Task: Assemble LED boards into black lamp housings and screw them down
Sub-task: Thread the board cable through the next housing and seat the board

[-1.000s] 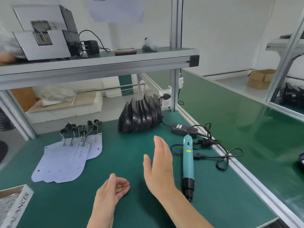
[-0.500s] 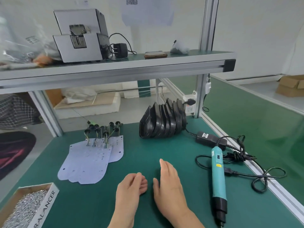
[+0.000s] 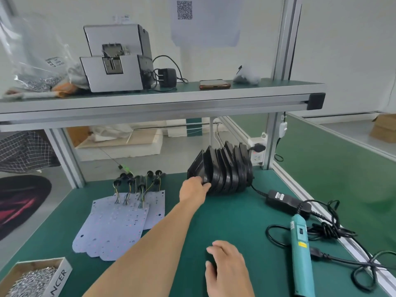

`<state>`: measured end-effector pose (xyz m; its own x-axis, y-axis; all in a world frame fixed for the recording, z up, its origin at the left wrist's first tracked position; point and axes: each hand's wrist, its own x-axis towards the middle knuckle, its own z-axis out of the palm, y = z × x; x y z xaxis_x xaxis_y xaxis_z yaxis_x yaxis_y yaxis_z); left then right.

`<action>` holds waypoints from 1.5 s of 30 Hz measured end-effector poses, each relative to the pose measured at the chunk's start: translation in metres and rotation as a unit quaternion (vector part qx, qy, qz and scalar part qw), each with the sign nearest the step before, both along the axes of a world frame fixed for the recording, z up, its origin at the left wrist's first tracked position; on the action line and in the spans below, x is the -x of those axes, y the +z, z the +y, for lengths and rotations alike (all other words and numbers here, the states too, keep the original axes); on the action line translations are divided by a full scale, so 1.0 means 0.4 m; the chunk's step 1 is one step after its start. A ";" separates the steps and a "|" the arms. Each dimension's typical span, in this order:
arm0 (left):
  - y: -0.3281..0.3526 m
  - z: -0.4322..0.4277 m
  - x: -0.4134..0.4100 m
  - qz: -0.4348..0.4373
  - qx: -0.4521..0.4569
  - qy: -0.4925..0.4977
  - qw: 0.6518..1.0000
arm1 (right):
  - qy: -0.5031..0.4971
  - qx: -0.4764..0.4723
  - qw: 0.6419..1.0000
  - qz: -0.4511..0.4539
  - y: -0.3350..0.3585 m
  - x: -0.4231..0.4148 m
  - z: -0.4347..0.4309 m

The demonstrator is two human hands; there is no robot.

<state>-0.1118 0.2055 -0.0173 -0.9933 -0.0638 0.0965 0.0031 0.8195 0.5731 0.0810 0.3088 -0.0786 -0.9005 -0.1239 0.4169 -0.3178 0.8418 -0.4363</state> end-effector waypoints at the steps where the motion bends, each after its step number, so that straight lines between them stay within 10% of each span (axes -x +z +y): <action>1: -0.008 -0.004 0.003 0.000 0.008 -0.015 1.000 | -0.008 0.004 1.000 0.003 -0.001 0.003 0.000; 8: -0.011 -0.032 -0.077 0.080 -0.033 -0.027 0.996 | -0.031 0.088 0.994 -0.058 0.009 -0.009 0.009; 20: -0.110 -0.107 -0.511 0.256 0.331 -0.231 0.878 | -0.073 0.357 0.916 -0.166 0.064 -0.031 0.004; 24: -0.072 -0.152 -0.503 0.316 0.158 -0.289 0.890 | -0.083 0.289 0.932 -0.202 0.060 -0.021 0.012; 27: 0.001 -0.233 -0.368 0.249 -0.078 -0.073 0.963 | -0.094 0.291 0.929 -0.207 0.058 -0.014 0.011; 30: 0.023 -0.327 -0.182 0.114 0.058 0.159 0.979 | -0.093 0.304 0.926 -0.205 0.059 -0.016 0.003; 35: -0.048 -0.393 -0.054 -0.078 0.155 0.196 0.965 | -0.096 0.309 0.927 -0.188 0.053 -0.012 0.001; 45: -0.046 -0.368 -0.151 0.185 -0.106 0.199 0.956 | -0.068 0.291 0.936 -0.188 0.048 -0.014 0.013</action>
<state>-0.0512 0.0581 -0.0357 -0.7862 -0.4873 0.3801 -0.0508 0.6639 0.7461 0.0864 0.3141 -0.0593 -0.9880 0.1514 0.0291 0.0424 0.4488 -0.8926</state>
